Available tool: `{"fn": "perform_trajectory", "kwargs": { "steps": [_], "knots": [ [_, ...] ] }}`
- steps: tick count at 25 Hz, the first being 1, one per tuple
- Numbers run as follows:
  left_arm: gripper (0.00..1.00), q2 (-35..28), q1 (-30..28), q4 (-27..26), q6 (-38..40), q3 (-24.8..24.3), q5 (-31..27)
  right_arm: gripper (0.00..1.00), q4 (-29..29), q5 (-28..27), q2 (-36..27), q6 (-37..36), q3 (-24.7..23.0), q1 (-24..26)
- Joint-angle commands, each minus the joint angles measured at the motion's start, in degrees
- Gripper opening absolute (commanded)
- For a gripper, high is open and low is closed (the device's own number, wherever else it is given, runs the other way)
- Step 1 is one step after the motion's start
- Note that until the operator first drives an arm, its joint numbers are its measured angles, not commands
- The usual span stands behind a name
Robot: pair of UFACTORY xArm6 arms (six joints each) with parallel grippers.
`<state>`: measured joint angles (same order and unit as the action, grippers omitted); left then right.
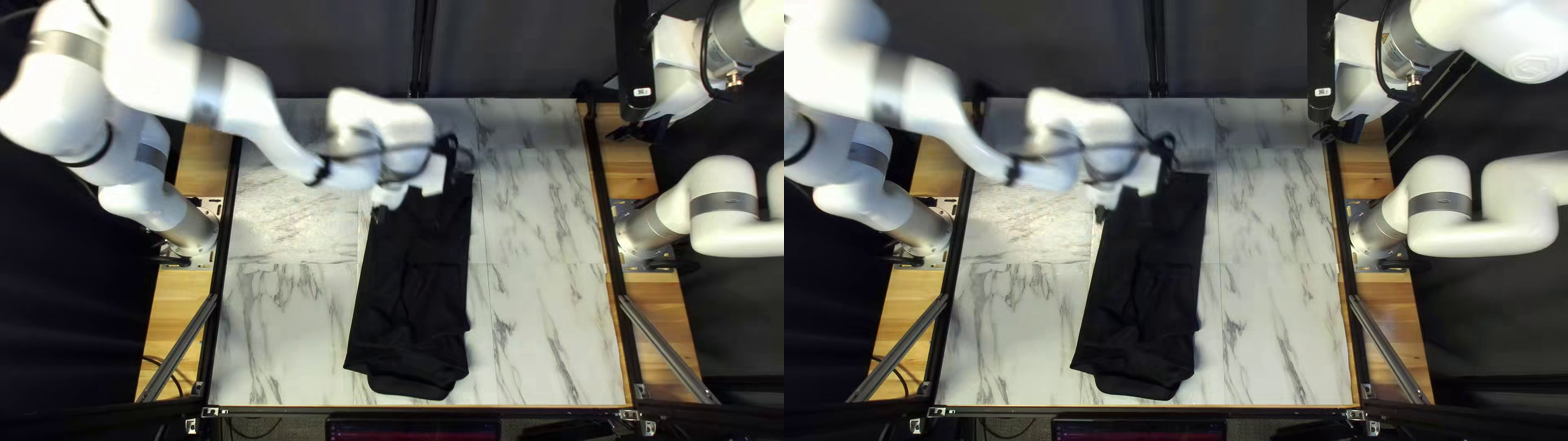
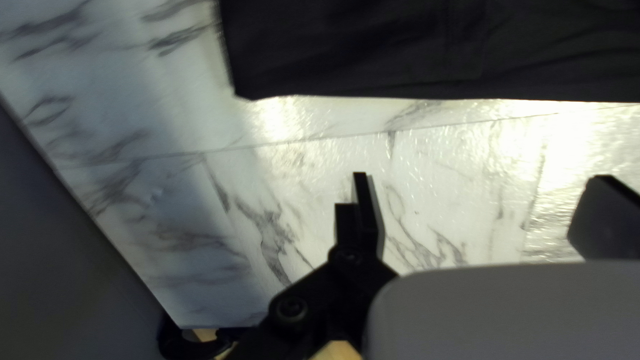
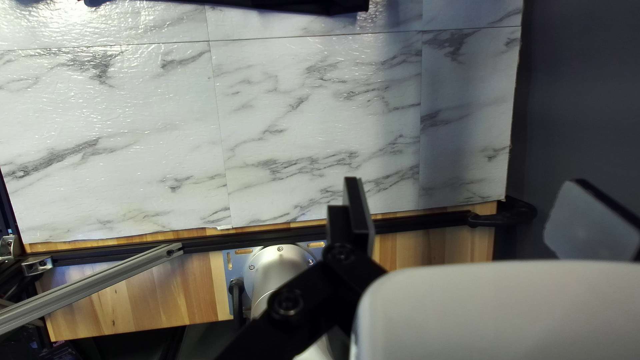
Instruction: Fold t-shirt
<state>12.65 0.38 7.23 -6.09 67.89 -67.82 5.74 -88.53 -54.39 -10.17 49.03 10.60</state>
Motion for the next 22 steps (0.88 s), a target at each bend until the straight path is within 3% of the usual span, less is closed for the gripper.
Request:
{"fn": "perform_trajectory", "kwargs": {
  "steps": [1, 6, 10, 14, 22],
  "knots": [
    [1.00, -1.56, 0.42, -0.98, -0.87, -3.49, 4.09, 1.00, 0.00, 0.00, 0.00, 0.00, 0.00, 0.00],
    [1.00, -7.40, -1.61, 1.72, -1.58, -14.97, 18.09, 1.00, 0.00, 0.00, 0.00, 0.00, 0.00, 0.00],
    [1.00, -7.30, -4.59, 8.17, 1.60, -18.85, 24.98, 1.00, 0.00, 0.00, 0.00, 0.00, 0.00, 0.00],
    [1.00, -6.52, -5.33, 11.83, 3.43, -21.24, 29.84, 1.00, 0.00, 0.00, 0.00, 0.00, 0.00, 0.00],
    [1.00, -2.75, -4.97, 16.71, 6.54, -22.02, 33.56, 1.00, 0.00, 0.00, 0.00, 0.00, 0.00, 0.00]
  ]
}}
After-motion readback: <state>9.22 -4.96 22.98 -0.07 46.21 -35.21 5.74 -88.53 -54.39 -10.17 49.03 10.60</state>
